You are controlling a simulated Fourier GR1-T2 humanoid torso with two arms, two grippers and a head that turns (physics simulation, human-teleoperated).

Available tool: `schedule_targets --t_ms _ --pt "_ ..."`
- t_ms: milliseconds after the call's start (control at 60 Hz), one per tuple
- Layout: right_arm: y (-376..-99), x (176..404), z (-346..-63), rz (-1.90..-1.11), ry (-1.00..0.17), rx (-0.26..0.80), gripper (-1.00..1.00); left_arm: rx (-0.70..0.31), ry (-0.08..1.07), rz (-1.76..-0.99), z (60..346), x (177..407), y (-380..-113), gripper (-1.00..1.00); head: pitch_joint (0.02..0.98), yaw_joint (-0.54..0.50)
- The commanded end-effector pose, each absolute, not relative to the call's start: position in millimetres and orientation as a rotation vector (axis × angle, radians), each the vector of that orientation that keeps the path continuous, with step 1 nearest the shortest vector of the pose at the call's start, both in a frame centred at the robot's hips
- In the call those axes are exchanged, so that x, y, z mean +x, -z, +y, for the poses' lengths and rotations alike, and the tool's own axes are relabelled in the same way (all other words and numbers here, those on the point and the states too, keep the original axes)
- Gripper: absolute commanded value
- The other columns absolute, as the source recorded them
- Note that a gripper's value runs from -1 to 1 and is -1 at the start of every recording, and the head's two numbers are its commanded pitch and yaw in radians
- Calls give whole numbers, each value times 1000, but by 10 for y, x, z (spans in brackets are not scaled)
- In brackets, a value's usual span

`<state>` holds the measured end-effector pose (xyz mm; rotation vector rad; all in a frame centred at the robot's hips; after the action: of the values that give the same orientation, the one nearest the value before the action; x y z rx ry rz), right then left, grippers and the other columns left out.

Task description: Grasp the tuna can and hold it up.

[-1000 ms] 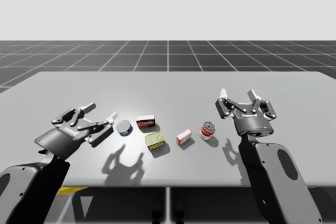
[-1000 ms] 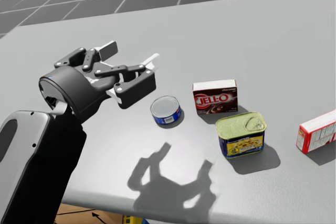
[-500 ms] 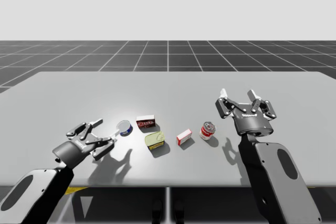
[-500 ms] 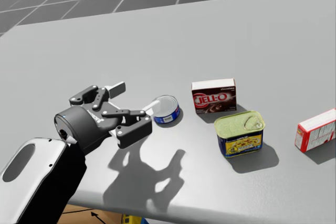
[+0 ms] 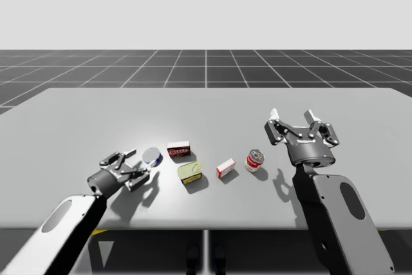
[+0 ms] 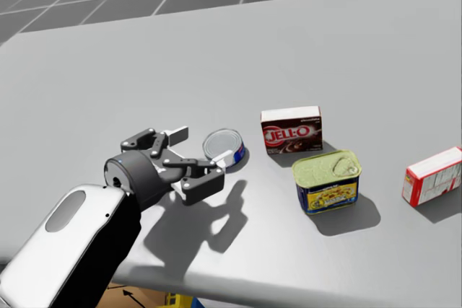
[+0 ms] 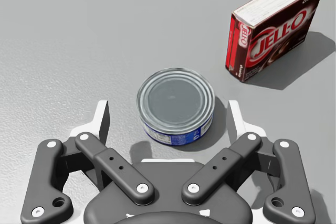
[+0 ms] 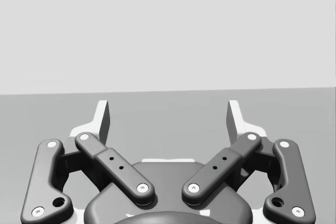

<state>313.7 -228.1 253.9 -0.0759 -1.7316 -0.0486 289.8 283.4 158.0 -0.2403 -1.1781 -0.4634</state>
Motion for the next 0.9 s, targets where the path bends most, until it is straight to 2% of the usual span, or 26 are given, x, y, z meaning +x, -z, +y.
schedule_targets --t_ms 17,283,567,633,650,667,683,700,717,800,900 --pt "-2540 3140 -2283 -1733 48 -81 -1000 -239 478 -1146 2736 2992 -1497 -1000 809 324" --pt "-2537 3143 -2280 -1739 45 -96 -1000 -219 461 -1120 2660 3140 -1400 -1000 813 320" --pt "-2536 3143 -2278 -1744 42 -109 -1000 -208 464 -1108 2634 3171 -1343 -1000 817 316" --pt "-2536 3143 -2278 -1744 42 -110 -1000 -207 464 -1106 2632 3168 -1334 -633 816 314" --pt "-2537 3143 -2278 -1744 42 -110 -1000 -206 466 -1106 2631 3165 -1331 -389 816 314" --pt "-2537 3143 -2279 -1744 42 -111 -1000 -204 468 -1107 2630 3164 -1328 28 816 313" --pt "-2537 3143 -2279 -1745 42 -111 -1000 -203 468 -1107 2630 3164 -1327 174 815 313" --pt "-2537 3143 -2279 -1745 42 -111 -1000 -202 467 -1108 2630 3161 -1325 703 815 313" --pt "-2538 3143 -2280 -1745 43 -111 -1000 -203 468 -1108 2629 3160 -1324 810 814 313" --pt "-2539 3141 -2280 -1745 43 -111 -1000 -203 469 -1107 2631 3157 -1322 911 809 313" --pt "-2541 3141 -2280 -1745 44 -112 -1000 -202 472 -1108 2632 3153 -1316 915 758 313"
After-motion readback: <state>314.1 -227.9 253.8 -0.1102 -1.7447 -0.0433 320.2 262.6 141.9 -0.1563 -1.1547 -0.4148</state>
